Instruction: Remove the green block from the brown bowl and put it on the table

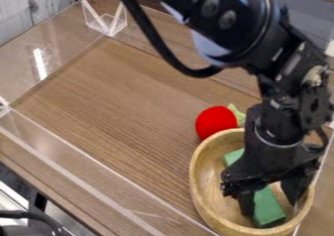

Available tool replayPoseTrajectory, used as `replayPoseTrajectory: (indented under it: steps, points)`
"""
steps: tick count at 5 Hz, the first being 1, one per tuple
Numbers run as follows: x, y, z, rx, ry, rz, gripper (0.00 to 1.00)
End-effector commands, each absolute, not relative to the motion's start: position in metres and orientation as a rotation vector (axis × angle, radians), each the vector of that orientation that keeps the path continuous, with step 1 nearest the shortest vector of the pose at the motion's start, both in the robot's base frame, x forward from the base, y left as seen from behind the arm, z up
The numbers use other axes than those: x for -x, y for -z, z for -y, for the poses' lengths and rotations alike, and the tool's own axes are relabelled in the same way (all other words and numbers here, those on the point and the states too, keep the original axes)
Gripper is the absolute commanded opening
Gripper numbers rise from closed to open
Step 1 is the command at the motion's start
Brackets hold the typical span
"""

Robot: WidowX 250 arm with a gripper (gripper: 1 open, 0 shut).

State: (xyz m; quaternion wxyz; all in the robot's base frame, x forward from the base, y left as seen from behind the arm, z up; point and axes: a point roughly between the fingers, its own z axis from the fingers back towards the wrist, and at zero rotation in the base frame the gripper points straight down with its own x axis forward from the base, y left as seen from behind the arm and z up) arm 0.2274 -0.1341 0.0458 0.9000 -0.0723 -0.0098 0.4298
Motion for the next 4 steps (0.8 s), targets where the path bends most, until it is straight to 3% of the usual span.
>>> replayPoseTrajectory:
  steps: [1,3,4]
  points:
    - [-0.241,-0.069,0.130,0.200,-0.979,0.069,1.00]
    - [-0.244,-0.079,0.131,0.199,-1.097,0.069,1.00]
    - [-0.245,-0.062,0.125,0.179,-1.151,0.068,1.00]
